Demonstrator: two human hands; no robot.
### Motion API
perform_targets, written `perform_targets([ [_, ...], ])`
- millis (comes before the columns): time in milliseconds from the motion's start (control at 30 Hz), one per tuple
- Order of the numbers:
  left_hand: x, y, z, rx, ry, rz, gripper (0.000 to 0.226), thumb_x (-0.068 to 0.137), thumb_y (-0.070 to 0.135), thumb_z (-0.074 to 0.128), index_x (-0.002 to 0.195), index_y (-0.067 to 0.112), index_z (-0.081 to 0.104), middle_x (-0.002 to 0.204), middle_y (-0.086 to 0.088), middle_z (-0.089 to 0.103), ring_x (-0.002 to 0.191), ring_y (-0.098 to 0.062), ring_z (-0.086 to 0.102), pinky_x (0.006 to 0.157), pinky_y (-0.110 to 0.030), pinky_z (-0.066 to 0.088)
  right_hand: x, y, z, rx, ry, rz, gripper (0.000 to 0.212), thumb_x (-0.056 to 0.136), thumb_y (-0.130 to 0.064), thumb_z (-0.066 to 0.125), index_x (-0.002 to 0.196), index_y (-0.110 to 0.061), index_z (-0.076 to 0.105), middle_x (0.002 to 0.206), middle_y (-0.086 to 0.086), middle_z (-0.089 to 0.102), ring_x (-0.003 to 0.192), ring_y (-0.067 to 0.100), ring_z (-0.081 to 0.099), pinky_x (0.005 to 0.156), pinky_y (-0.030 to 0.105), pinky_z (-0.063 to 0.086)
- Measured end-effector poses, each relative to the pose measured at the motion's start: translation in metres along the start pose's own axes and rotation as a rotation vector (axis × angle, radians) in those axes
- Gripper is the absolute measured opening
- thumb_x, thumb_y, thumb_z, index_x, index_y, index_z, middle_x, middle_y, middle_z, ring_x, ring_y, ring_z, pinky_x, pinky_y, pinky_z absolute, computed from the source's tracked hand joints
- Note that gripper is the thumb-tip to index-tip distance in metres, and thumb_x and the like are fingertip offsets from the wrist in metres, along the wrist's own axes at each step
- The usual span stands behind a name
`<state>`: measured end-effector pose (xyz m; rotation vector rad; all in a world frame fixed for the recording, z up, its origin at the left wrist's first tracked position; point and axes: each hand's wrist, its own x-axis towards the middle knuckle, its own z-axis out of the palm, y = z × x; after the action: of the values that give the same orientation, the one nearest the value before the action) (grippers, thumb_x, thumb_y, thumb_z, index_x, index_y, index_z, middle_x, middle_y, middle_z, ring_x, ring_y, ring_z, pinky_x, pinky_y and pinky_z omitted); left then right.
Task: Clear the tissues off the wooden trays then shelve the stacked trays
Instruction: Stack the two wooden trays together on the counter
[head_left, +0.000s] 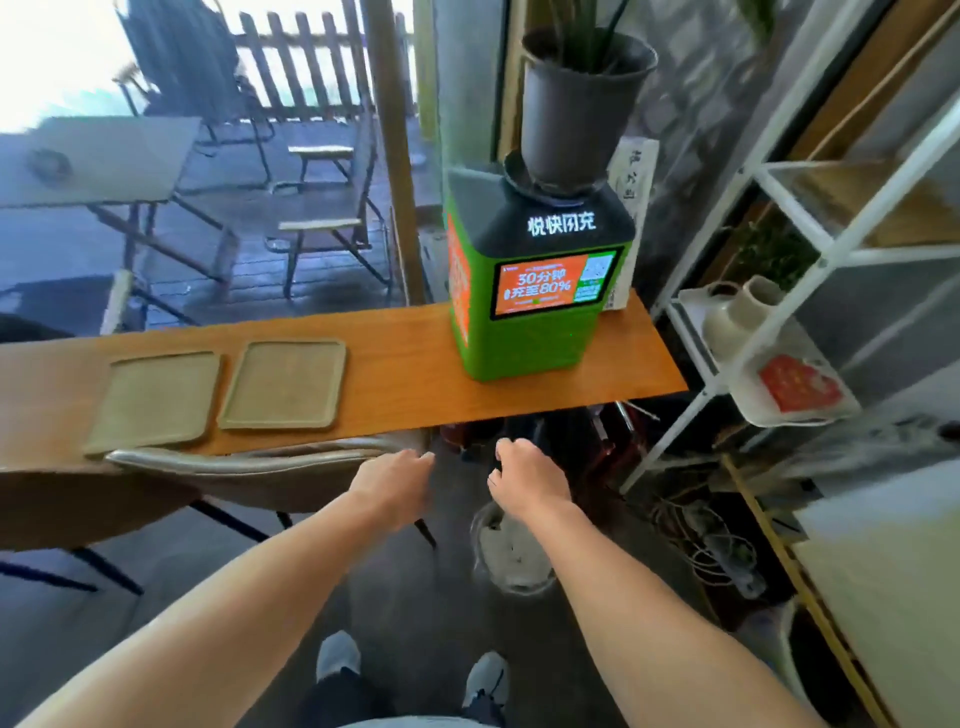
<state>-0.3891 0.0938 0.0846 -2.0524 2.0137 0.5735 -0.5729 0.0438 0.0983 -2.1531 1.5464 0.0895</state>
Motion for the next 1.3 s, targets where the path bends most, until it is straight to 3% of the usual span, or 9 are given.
perform_targets([
  [100,-0.021,-0.034,-0.017,-0.026,0.096,-0.051,0.018,0.087,0.025,0.046,0.101,0.016,0.052,0.103,-0.009,0.064,0.092,-0.033,0.064,0.061,-0.037,0.041,0.004,-0.042,0.002,-0.061,0.001,-0.070,0.017,0.094,-0.025,0.047,0.102,-0.011,0.052,0.104,0.009,0.055,0.093,0.032,0.059,0.071,0.039,0.048],
  [300,-0.066,-0.121,-0.035,-0.140,0.232,-0.109,0.026,0.091,0.035,0.040,0.100,0.017,0.057,0.104,-0.008,0.066,0.094,-0.033,0.064,0.077,-0.043,0.053,0.015,-0.138,0.023,-0.112,0.000,-0.146,0.020,0.094,-0.029,0.046,0.103,-0.014,0.056,0.108,0.008,0.059,0.099,0.032,0.059,0.071,0.038,0.043],
  [700,-0.104,-0.311,-0.046,-0.303,0.248,-0.326,0.018,0.090,0.041,0.041,0.083,0.026,0.048,0.083,0.000,0.057,0.073,-0.021,0.053,0.063,-0.036,0.042,0.048,-0.310,0.065,-0.098,-0.026,-0.278,0.011,0.092,-0.032,0.046,0.087,-0.022,0.050,0.090,0.000,0.053,0.082,0.024,0.058,0.070,0.038,0.050],
  [900,-0.081,-0.334,-0.042,-0.308,0.174,-0.352,0.018,0.093,0.038,0.041,0.085,0.023,0.046,0.093,-0.005,0.062,0.077,-0.025,0.054,0.065,-0.037,0.043,0.077,-0.313,0.070,-0.130,-0.072,-0.184,0.014,0.093,-0.030,0.043,0.091,-0.018,0.051,0.095,0.004,0.054,0.083,0.025,0.056,0.073,0.041,0.052],
  [1133,-0.010,-0.350,-0.042,-0.348,0.133,-0.396,0.021,0.095,0.034,0.041,0.097,0.017,0.054,0.099,-0.007,0.064,0.089,-0.027,0.062,0.069,-0.036,0.045,0.177,-0.288,0.070,-0.144,-0.137,0.013,0.018,0.094,-0.031,0.044,0.102,-0.019,0.055,0.104,0.005,0.056,0.087,0.024,0.057,0.074,0.038,0.051],
  [1300,0.022,-0.356,-0.031,-0.380,0.106,-0.421,0.020,0.095,0.035,0.042,0.094,0.019,0.054,0.093,-0.006,0.064,0.079,-0.024,0.061,0.069,-0.038,0.052,0.222,-0.275,0.091,-0.116,-0.218,0.139,0.023,0.094,-0.033,0.045,0.110,-0.019,0.052,0.108,0.006,0.057,0.089,0.024,0.057,0.074,0.038,0.051],
])
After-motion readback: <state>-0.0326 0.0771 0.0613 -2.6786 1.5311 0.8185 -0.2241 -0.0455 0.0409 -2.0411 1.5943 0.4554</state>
